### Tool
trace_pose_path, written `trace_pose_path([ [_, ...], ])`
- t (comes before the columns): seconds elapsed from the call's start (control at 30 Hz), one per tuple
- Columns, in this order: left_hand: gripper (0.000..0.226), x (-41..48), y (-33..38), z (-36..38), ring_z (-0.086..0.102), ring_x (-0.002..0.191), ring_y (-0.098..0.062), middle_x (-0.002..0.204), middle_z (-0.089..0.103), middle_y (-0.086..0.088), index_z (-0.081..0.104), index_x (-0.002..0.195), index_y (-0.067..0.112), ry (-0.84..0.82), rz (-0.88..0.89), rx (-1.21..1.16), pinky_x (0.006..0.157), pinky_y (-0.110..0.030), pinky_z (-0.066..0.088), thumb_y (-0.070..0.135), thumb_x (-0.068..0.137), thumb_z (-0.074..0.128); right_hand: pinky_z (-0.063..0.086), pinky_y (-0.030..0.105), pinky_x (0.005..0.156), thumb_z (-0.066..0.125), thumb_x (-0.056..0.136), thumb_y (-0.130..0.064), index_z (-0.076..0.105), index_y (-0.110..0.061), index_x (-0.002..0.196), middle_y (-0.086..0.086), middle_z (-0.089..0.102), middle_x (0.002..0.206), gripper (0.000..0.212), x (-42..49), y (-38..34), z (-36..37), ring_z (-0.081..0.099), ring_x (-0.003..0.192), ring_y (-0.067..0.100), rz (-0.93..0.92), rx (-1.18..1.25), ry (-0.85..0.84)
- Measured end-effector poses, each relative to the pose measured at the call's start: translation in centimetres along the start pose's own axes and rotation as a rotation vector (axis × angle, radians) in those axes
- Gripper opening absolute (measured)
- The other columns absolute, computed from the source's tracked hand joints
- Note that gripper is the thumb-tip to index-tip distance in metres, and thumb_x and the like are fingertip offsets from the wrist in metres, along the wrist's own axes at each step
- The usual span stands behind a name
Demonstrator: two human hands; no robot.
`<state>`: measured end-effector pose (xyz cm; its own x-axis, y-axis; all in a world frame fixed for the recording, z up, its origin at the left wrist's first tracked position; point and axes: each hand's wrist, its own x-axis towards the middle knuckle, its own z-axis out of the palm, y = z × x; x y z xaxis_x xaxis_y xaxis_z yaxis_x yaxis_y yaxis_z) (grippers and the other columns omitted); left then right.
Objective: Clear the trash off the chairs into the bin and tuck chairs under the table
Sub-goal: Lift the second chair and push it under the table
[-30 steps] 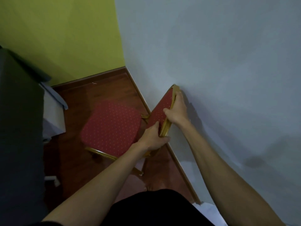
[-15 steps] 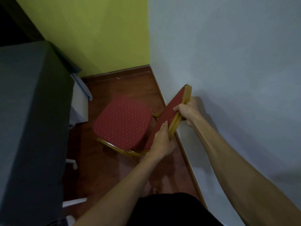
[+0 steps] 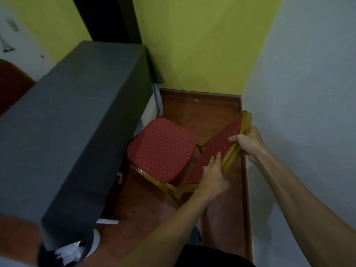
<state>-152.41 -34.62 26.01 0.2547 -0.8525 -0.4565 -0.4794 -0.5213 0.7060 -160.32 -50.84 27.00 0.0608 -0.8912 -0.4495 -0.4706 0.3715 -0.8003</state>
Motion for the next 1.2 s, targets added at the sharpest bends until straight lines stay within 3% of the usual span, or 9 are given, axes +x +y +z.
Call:
trace_pose_path([
  [0.17, 0.106, 4.4, -0.2, -4.7, 0.014, 0.151, -0.036, 0.166, 0.011, -0.011, -0.001, 0.155, 0.042, -0.018, -0.098, -0.062, 0.12, -0.05, 0.023, 0.015, 0.077, 0.065, 0.056, 0.035, 0.044, 0.077, 0.084, -0.011, 0.044, -0.015, 0.118, 0.007, 0.066, 0.098, 0.048, 0.1, -6.6, 3.1, 0.072, 0.073, 0.024, -0.021, -0.043, -0.162],
  [0.4, 0.108, 7.6, -0.4, -8.6, 0.013, 0.151, -0.038, 0.166, 0.011, -0.01, -0.003, 0.153, 0.05, -0.002, -0.188, -0.14, 0.119, -0.051, 0.025, 0.013, 0.076, 0.064, 0.056, 0.036, 0.042, 0.073, 0.085, -0.006, 0.045, -0.015, 0.118, 0.01, 0.066, 0.099, 0.044, 2.6, -10.9, 6.6, 0.072, 0.073, 0.026, -0.028, -0.083, -0.226],
  [0.47, 0.107, 8.2, -0.1, -8.9, 0.013, 0.15, -0.04, 0.166, 0.008, -0.009, -0.004, 0.152, 0.051, -0.03, -0.177, -0.155, 0.119, -0.052, 0.025, 0.015, 0.075, 0.062, 0.058, 0.037, 0.046, 0.074, 0.084, -0.008, 0.046, -0.017, 0.117, 0.009, 0.066, 0.1, 0.044, 3.4, -11.2, 6.7, 0.071, 0.078, 0.026, -0.041, -0.097, -0.22],
  [0.53, 0.108, 8.4, 0.2, -8.5, 0.01, 0.151, -0.041, 0.167, 0.003, -0.008, -0.005, 0.151, 0.053, -0.04, -0.191, -0.182, 0.118, -0.053, 0.027, 0.014, 0.075, 0.06, 0.061, 0.042, 0.062, 0.076, 0.082, -0.011, 0.048, -0.019, 0.118, 0.006, 0.067, 0.103, 0.047, 4.2, -11.0, 6.6, 0.07, 0.085, 0.025, -0.044, -0.111, -0.23],
  [0.67, 0.108, 9.0, 0.7, -7.7, -0.003, 0.152, -0.039, 0.167, -0.006, -0.005, -0.01, 0.149, 0.056, -0.047, -0.218, -0.187, 0.119, -0.061, 0.014, 0.009, 0.079, 0.058, 0.061, 0.05, 0.081, 0.08, 0.079, -0.013, 0.049, -0.02, 0.122, 0.004, 0.068, 0.106, 0.053, 5.8, -10.5, 5.8, 0.069, 0.094, 0.024, -0.059, -0.115, -0.261],
  [0.83, 0.111, 10.3, 1.4, -7.6, -0.012, 0.151, -0.037, 0.166, -0.012, -0.004, -0.017, 0.145, 0.057, -0.071, -0.224, -0.213, 0.118, -0.064, 0.006, 0.012, 0.082, 0.062, 0.06, 0.05, 0.085, 0.081, 0.078, -0.014, 0.05, -0.021, 0.124, 0.002, 0.068, 0.106, 0.056, 7.6, -10.9, 5.5, 0.069, 0.094, 0.024, -0.101, -0.143, -0.299],
  [0.97, 0.11, 11.5, 1.4, -9.4, 0.003, 0.152, -0.038, 0.167, -0.003, -0.007, -0.012, 0.149, 0.055, -0.064, -0.267, -0.236, 0.12, -0.055, 0.02, 0.012, 0.078, 0.06, 0.059, 0.047, 0.084, 0.082, 0.079, -0.016, 0.048, -0.021, 0.125, 0.003, 0.068, 0.11, 0.057, 8.8, -11.9, 7.2, 0.069, 0.097, 0.022, -0.124, -0.107, -0.385],
  [1.1, 0.107, 12.3, 0.5, -12.1, 0.038, 0.14, -0.04, 0.159, 0.031, -0.015, -0.003, 0.154, 0.047, 0.028, -0.238, -0.185, 0.11, -0.049, 0.04, 0.012, 0.072, 0.057, 0.063, 0.048, 0.072, 0.085, 0.072, -0.022, 0.045, -0.023, 0.13, 0.006, 0.071, 0.112, 0.07, 9.7, -13.3, 10.4, 0.072, 0.098, 0.029, -0.088, -0.018, -0.459],
  [1.2, 0.1, 12.8, -0.4, -14.0, 0.061, 0.113, -0.031, 0.142, 0.051, -0.014, 0.005, 0.154, 0.048, 0.097, -0.262, -0.18, 0.08, -0.025, 0.05, 0.005, 0.08, 0.056, 0.063, 0.045, 0.061, 0.081, 0.074, -0.024, 0.042, -0.025, 0.131, 0.007, 0.069, 0.114, 0.069, 10.1, -14.2, 13.1, 0.072, 0.095, 0.03, -0.084, -0.01, -0.47],
])
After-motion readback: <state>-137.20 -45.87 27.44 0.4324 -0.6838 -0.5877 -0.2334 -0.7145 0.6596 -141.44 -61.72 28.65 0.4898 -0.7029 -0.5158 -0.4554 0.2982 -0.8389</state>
